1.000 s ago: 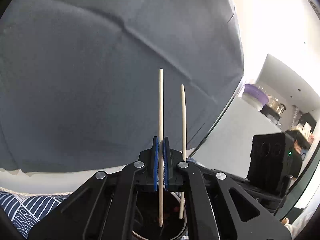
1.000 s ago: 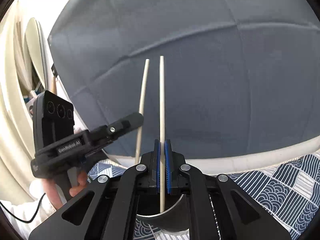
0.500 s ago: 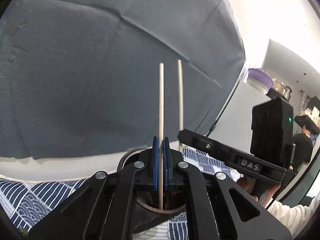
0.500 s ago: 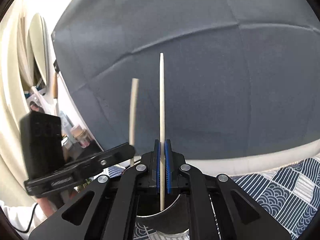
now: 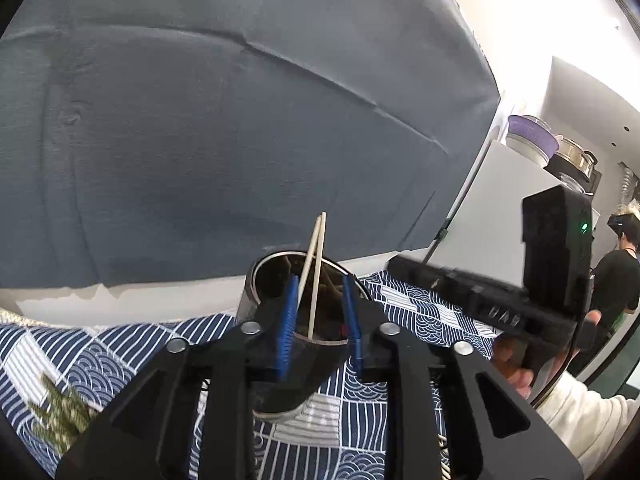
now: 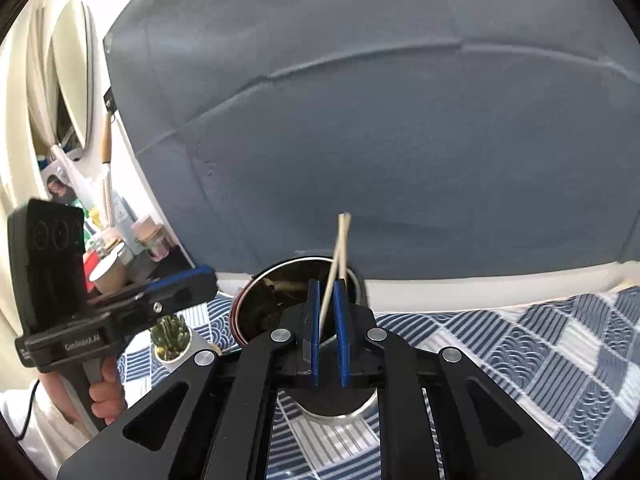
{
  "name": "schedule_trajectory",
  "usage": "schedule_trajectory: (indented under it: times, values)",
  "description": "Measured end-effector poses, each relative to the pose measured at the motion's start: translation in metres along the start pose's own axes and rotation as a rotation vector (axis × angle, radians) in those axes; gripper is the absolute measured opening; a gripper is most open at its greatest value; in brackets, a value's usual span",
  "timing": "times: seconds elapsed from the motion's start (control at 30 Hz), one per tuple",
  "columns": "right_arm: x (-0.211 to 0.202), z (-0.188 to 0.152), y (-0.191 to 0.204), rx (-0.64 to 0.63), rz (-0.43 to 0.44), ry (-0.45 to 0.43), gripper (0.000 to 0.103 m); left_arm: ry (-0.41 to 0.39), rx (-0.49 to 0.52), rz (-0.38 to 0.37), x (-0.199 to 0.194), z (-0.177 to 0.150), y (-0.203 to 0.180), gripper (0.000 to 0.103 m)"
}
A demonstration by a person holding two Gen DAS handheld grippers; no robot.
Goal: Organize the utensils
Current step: 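Lower the sticks into the black cup and open both grippers, then move both open grippers back down to the remaining wooden sticks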
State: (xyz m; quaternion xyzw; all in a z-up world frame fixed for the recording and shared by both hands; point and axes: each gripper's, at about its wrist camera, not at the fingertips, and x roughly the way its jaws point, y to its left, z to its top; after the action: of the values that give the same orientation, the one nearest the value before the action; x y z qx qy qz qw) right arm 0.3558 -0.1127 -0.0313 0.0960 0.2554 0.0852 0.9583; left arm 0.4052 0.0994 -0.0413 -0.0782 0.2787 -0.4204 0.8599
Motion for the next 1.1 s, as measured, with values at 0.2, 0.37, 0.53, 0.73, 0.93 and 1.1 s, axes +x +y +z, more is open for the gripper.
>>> schedule_trajectory:
  times: [0.2, 0.37, 0.53, 0.73, 0.93, 1.1]
  values:
    - [-0.043, 0.003, 0.001, -0.025, -0.068, -0.002, 0.039, 0.007, -0.025, 0.017, -0.02, -0.007, -0.013, 0.046]
    - [-0.082, 0.004, 0.006, -0.05, -0.11, 0.001, 0.052, 0.006, -0.056, 0.014, -0.037, -0.012, -0.022, 0.063]
    - [-0.111, 0.015, 0.011, -0.061, -0.14, -0.018, 0.062, 0.01, -0.069, 0.013, -0.049, -0.01, -0.029, 0.068]
    - [-0.139, 0.04, 0.012, -0.031, -0.14, -0.08, 0.067, 0.039, -0.033, 0.02, -0.064, -0.015, -0.041, 0.069]
    - [-0.165, 0.051, 0.012, -0.038, -0.13, -0.089, 0.078, 0.069, 0.021, 0.06, -0.082, -0.032, -0.058, 0.072]
    - [-0.179, 0.047, 0.01, -0.063, -0.118, -0.057, 0.085, 0.074, -0.004, 0.091, -0.095, -0.049, -0.072, 0.078]
